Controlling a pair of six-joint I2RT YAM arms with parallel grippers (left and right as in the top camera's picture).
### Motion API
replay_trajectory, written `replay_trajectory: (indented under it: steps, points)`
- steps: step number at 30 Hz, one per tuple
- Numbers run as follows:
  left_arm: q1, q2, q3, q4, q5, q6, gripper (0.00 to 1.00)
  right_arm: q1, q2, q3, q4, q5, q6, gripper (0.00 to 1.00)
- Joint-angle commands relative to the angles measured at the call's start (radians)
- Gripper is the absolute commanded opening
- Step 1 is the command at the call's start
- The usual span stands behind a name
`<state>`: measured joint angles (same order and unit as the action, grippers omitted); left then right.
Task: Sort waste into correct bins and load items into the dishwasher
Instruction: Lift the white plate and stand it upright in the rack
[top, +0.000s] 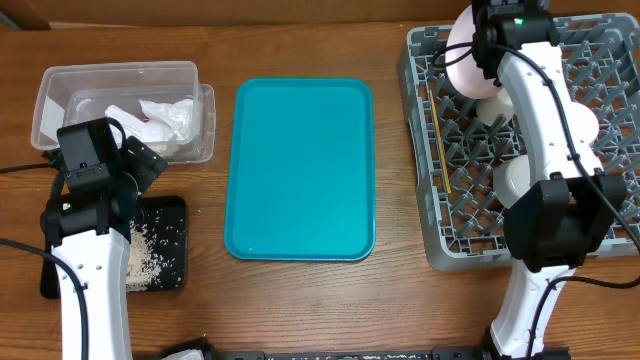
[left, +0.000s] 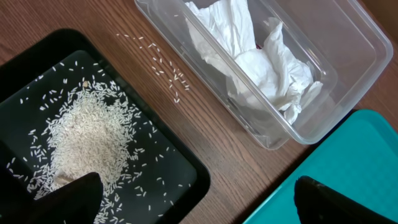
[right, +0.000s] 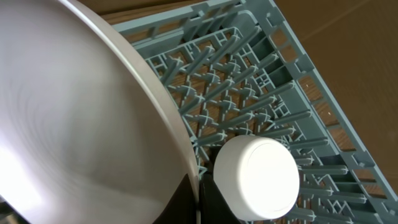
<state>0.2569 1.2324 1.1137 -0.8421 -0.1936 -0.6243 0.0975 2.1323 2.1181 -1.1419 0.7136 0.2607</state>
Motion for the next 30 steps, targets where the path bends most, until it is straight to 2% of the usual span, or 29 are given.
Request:
replay_trajectory:
  steps: [1,12,13,15,16,19,21,23,30]
  points:
    - [0.003,-0.010,0.015,0.001,0.004,0.019,1.00,0.021,-0.003,-0.004,0.006,0.006,0.000,0.04]
    - [0.003,-0.010,0.015,0.001,0.004,0.019,1.00,0.106,-0.041,0.019,-0.051,-0.002,0.001,0.05]
    - [0.003,-0.010,0.015,0.001,0.004,0.019,1.00,0.115,-0.050,0.019,-0.058,-0.002,0.001,0.10]
    - [0.003,-0.010,0.015,0.001,0.004,0.019,1.00,0.132,-0.068,0.019,-0.068,-0.003,0.001,0.32]
    - [0.003,-0.010,0.015,0.001,0.004,0.019,1.00,0.141,-0.079,0.020,-0.073,-0.013,0.000,0.39]
    - [0.003,-0.010,0.015,0.001,0.004,0.019,1.00,0.161,-0.121,0.021,-0.082,-0.056,0.000,0.81]
    - [0.003,-0.010,0.015,0.001,0.004,0.019,1.00,0.167,-0.154,0.022,-0.085,-0.093,0.001,0.88]
    - [0.003,-0.010,0.015,0.001,0.004,0.019,1.00,0.168,-0.194,0.023,-0.085,-0.149,0.001,0.99]
    - [0.003,-0.010,0.015,0.001,0.004,0.019,1.00,0.168,-0.348,0.023,-0.087,-0.286,0.001,1.00]
